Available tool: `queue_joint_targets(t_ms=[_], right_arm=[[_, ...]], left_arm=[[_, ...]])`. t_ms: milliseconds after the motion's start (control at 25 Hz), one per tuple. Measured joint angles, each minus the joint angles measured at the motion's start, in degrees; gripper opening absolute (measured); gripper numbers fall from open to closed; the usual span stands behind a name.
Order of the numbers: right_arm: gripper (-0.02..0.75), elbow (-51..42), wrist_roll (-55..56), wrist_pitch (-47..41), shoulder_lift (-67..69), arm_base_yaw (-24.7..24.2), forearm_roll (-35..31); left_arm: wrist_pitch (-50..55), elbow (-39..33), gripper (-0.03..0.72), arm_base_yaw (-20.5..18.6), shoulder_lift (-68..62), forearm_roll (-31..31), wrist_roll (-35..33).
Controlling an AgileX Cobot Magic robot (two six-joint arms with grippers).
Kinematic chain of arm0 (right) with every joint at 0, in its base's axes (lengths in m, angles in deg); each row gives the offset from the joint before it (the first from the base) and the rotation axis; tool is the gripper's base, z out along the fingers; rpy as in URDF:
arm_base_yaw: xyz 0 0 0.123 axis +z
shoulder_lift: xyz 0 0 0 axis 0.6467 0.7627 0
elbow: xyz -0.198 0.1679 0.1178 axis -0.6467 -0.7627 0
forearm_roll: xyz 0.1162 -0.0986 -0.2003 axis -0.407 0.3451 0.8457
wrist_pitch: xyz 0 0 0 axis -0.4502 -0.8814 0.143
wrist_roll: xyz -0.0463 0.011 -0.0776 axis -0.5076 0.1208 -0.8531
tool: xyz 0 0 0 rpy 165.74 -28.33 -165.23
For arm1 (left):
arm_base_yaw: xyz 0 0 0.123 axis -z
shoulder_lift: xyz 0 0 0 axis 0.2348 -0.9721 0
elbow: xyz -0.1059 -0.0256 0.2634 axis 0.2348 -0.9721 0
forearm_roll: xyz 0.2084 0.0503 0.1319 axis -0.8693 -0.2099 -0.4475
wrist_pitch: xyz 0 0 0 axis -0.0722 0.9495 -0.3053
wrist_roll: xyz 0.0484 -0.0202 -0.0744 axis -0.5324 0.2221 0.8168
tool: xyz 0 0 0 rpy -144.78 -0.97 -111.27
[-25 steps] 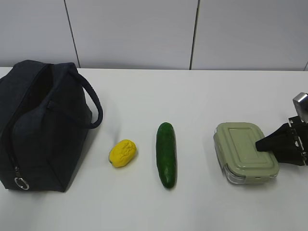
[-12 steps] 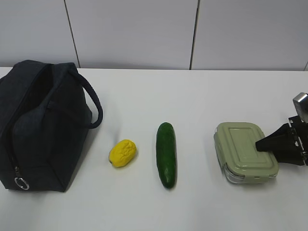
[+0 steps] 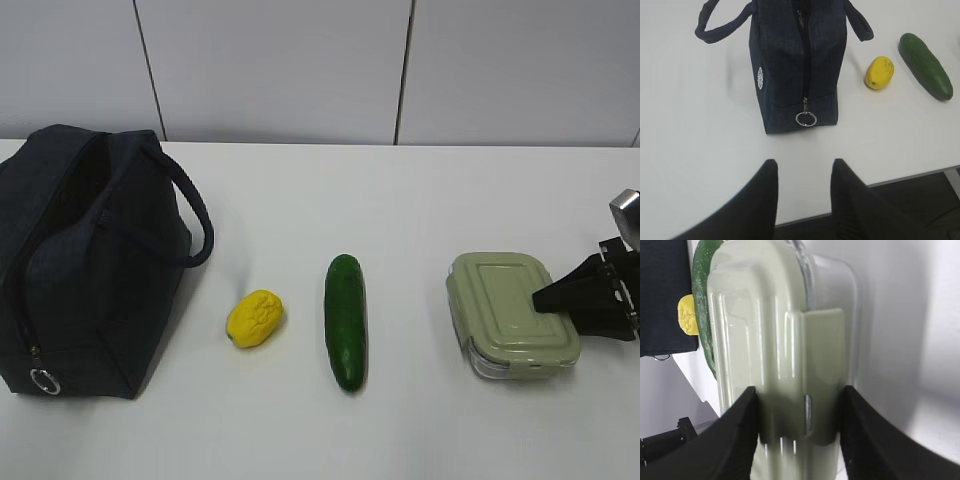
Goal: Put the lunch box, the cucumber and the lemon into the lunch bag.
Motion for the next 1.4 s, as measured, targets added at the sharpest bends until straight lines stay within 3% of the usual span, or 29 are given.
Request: queue_joint_targets(t_ms=[1400], right_arm=[[0.354,0.00,3.33,3.34,-3.31,1.85,0.84]], left_arm=[[0.00,0.00,0.239,0.00,0.00,0.00,0.00]])
